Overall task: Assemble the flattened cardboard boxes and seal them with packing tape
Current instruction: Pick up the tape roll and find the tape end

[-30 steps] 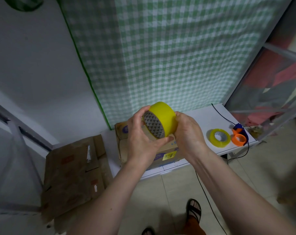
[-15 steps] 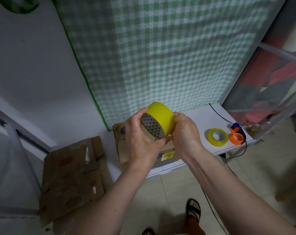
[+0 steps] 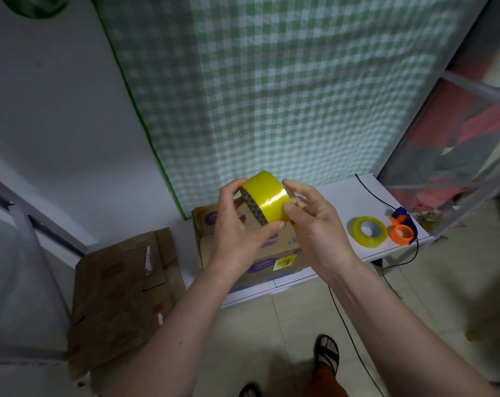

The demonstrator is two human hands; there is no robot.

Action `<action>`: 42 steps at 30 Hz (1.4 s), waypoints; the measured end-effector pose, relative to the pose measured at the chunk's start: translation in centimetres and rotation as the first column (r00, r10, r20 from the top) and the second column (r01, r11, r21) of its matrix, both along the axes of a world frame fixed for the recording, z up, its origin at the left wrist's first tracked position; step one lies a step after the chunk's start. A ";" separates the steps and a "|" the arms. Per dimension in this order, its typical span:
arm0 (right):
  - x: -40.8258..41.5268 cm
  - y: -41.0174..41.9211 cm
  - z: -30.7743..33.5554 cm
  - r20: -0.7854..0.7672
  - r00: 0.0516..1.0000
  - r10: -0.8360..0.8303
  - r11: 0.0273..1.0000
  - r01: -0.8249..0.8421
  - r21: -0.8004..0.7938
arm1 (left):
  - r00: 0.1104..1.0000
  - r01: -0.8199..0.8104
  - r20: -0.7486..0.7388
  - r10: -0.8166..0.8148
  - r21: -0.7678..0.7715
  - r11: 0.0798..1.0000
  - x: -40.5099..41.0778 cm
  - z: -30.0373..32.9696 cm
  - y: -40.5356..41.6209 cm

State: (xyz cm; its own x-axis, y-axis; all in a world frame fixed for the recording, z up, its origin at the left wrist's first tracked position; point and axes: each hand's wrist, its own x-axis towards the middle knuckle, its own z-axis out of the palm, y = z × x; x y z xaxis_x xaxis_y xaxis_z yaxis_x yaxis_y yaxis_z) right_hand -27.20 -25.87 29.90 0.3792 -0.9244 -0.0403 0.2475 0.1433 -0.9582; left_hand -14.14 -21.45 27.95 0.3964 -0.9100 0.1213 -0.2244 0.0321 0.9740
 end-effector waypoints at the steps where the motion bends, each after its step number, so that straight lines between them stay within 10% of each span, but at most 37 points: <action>1: -0.1 0.0 0.1 -0.031 0.999 -0.029 0.998 0.027 -0.051 | 1.000 -0.012 -0.001 0.012 0.000 1.000 0.0 0.0 0.0; 18: -1.2 -0.5 0.3 -0.349 0.865 -0.360 0.766 0.061 -0.640 | 0.983 -0.098 0.150 0.103 -0.038 0.994 -0.4 -0.1 0.4; 42: -1.2 -0.6 0.2 -0.437 0.844 -0.310 0.828 0.014 -0.561 | 0.981 -0.058 0.185 0.052 0.030 0.998 0.6 0.2 0.5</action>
State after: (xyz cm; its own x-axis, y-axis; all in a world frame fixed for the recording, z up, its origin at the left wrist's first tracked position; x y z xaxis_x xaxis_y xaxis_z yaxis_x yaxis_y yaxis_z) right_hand -28.36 -26.47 30.13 0.2860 -0.9015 0.3248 -0.3024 -0.4066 -0.8621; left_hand -13.50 -20.92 28.18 0.4196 -0.8926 0.1650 -0.4007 -0.0191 0.9160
